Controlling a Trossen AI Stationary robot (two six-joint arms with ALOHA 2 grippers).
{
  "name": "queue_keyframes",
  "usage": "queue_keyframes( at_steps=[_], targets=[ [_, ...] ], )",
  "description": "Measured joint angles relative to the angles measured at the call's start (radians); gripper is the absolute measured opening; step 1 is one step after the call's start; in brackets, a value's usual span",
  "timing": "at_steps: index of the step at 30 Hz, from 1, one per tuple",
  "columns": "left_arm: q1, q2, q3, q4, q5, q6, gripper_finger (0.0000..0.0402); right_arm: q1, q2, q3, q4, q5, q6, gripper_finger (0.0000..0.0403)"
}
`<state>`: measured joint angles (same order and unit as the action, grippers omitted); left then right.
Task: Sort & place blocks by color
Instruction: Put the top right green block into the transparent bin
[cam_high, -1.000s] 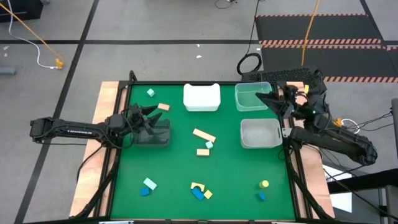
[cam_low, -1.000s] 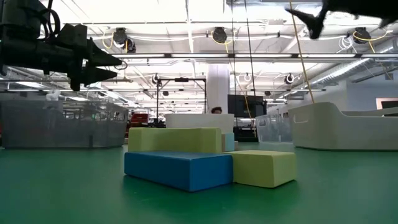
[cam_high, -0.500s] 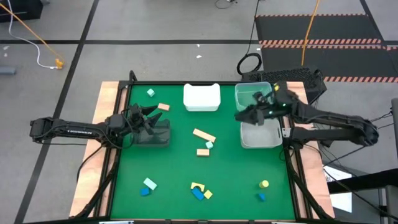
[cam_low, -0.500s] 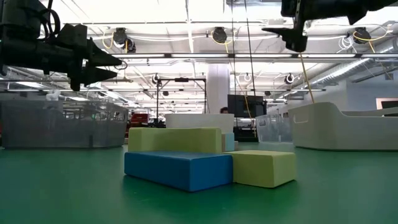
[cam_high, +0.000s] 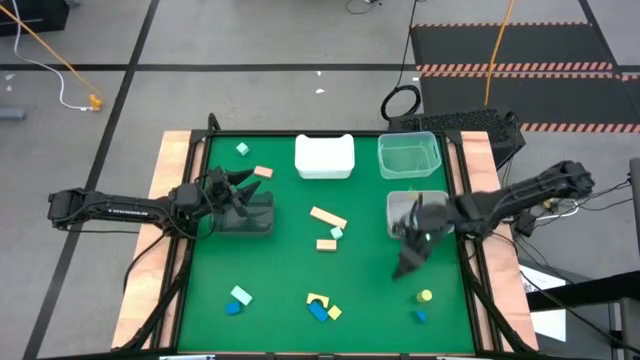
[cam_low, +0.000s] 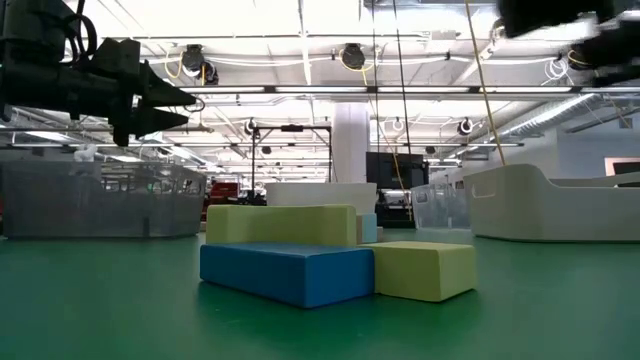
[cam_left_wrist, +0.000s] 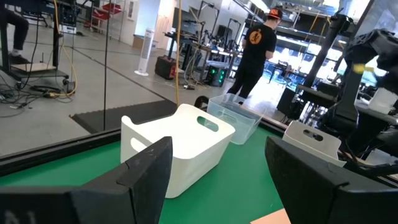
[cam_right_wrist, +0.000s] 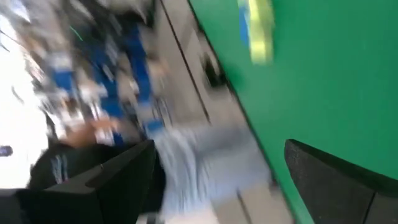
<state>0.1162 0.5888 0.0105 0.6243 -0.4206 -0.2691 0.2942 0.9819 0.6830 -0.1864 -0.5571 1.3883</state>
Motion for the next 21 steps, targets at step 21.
queue_keyframes(
  at_steps=[21],
  targets=[
    [0.000, 0.000, 0.000, 0.000, 0.000, 0.000, 0.0257, 0.294, 0.053, -0.003, -0.428, 0.238, 0.011, 0.0349]
  ],
)
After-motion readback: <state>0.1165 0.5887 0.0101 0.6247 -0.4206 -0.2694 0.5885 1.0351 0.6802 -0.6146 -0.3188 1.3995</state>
